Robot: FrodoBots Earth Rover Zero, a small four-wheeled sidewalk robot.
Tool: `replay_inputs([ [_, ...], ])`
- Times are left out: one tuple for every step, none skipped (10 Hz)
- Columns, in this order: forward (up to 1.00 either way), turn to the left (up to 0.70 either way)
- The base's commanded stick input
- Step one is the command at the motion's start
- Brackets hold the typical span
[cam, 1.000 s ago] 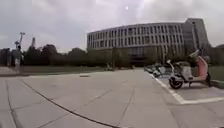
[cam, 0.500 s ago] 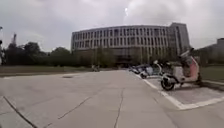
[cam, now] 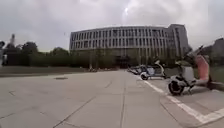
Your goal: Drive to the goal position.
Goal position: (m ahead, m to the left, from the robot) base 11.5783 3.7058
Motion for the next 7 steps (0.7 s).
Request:
replay_inputs([
  [1.0, 0.0],
  [1.0, 0.0],
  [1.0, 0.0],
  [1.0, -0.26],
  [1.0, -0.4],
  [1.0, -0.4],
  [1.0, -0.4],
])
